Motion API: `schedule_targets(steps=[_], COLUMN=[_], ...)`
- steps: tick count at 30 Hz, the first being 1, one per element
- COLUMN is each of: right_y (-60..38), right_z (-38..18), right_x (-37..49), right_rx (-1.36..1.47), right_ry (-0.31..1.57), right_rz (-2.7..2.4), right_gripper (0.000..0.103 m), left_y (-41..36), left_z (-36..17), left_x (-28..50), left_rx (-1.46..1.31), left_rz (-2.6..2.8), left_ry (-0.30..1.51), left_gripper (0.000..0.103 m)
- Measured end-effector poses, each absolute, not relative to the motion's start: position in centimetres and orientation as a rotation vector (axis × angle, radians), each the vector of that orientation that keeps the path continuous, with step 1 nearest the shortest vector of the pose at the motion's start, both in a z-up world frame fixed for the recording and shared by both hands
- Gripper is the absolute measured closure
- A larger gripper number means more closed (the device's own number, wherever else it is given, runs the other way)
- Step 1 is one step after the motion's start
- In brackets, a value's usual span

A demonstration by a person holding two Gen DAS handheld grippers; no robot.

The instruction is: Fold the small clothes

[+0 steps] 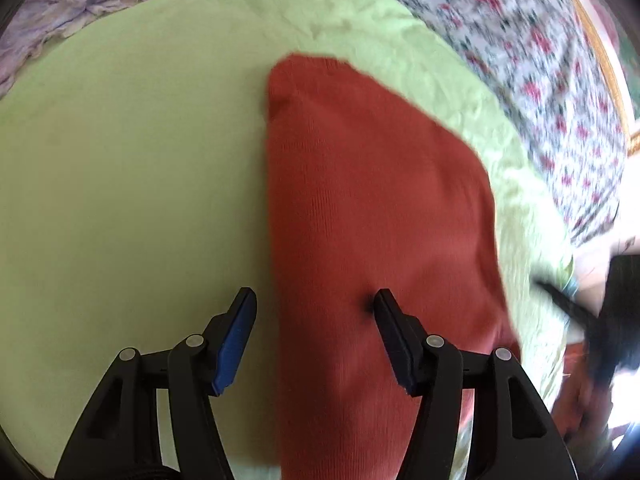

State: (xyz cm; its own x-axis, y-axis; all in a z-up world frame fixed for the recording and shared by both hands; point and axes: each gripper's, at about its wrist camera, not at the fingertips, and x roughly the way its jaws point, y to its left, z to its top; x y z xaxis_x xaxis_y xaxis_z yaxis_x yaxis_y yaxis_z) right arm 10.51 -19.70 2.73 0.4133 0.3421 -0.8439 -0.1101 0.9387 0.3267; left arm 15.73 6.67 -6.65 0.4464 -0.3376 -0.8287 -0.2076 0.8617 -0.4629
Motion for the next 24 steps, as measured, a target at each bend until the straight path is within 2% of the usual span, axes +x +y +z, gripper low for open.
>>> schedule_targets(steps=[5, 8, 10, 12, 13, 20, 21, 24], right_y=[-18.3, -18.9, -19.8, -20.7, -21.0, -22.2, -22.3, -22.2], right_z=[0.4, -1.6, -2.3, -2.4, -2.2, -3.6, -3.5, -2.6], right_x=[7.3, 6.3, 6.1, 6.3, 6.3, 7.7, 7.8, 7.7], right_rx=[0.248, 0.241, 0.243, 0.248, 0.253, 0.240, 0.247, 0.258], right_ry=[1.206, 1.260, 1.264, 1.256, 1.249, 1.280, 1.278, 1.260], right_rz=[0.336, 0.313, 0.293, 0.269, 0.259, 0.227, 0.224, 0.226], right_gripper=[0.089, 0.089, 0.089, 0.090, 0.090, 0.095, 0.095, 0.092], left_y=[9.4, 10.1, 10.2, 10.4, 10.4, 10.2, 10.1, 10.4], left_z=[-8.2, -8.3, -7.8, -7.5, -7.2, -6.2, -5.5, -3.7], left_x=[23.1, 26.3, 28.1, 29.1, 29.4, 28.8, 28.4, 25.6], left_rx=[-0.664, -0.668, -0.639, -0.607, -0.581, -0.484, -0.472, -0.442], left_rz=[-0.111, -0.104, -0.103, -0.084, -0.079, -0.007, -0.001, -0.012], left_ry=[1.120, 1.109, 1.094, 1.087, 1.076, 1.056, 1.045, 1.019], left_gripper=[0.040, 0.050, 0.082, 0.094, 0.095, 0.093, 0.087, 0.081])
